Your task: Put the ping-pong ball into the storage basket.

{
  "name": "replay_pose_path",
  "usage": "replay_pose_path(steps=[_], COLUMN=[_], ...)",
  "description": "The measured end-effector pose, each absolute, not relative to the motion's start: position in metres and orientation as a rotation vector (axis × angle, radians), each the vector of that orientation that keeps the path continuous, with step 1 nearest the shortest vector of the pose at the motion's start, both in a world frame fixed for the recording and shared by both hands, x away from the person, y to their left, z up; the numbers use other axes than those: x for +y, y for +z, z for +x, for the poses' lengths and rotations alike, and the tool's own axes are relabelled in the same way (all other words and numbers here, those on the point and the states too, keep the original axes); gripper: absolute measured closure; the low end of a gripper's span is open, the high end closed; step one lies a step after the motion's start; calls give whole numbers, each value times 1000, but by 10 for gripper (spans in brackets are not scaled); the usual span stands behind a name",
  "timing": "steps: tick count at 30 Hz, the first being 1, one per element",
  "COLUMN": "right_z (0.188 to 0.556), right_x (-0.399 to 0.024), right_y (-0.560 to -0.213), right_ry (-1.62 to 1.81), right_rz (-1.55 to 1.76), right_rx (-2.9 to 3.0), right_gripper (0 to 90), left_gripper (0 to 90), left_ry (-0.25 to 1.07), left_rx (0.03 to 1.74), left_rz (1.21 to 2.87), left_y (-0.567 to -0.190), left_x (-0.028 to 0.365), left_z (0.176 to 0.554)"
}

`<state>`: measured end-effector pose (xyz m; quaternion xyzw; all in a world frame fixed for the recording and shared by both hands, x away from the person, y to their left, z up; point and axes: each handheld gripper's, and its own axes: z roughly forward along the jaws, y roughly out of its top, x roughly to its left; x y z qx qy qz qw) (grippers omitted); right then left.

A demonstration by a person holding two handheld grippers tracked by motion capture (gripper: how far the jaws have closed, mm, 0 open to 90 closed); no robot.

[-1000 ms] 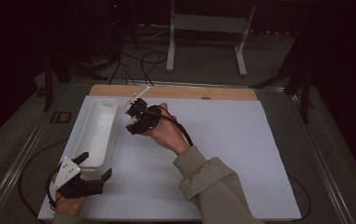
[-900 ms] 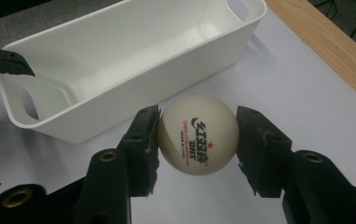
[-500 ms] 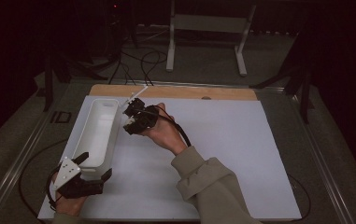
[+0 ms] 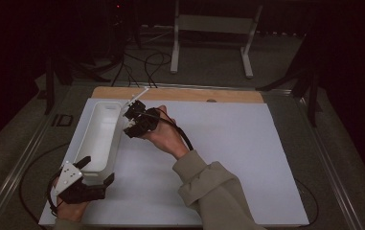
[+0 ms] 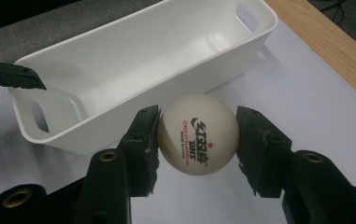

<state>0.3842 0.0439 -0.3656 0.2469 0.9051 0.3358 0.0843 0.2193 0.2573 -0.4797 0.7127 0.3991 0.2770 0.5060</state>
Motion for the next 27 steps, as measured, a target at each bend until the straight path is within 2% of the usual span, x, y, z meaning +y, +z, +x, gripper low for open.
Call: replay_pose_path(steps=[27], right_z=[381], right_x=[61], right_y=[-363], right_ry=[1031], right_rz=[706], right_rx=[2710], right_gripper=[510], left_gripper=[0], left_ry=[667], left_rx=[963], left_rz=[1717], left_y=[-480], left_x=[258], left_z=[219])
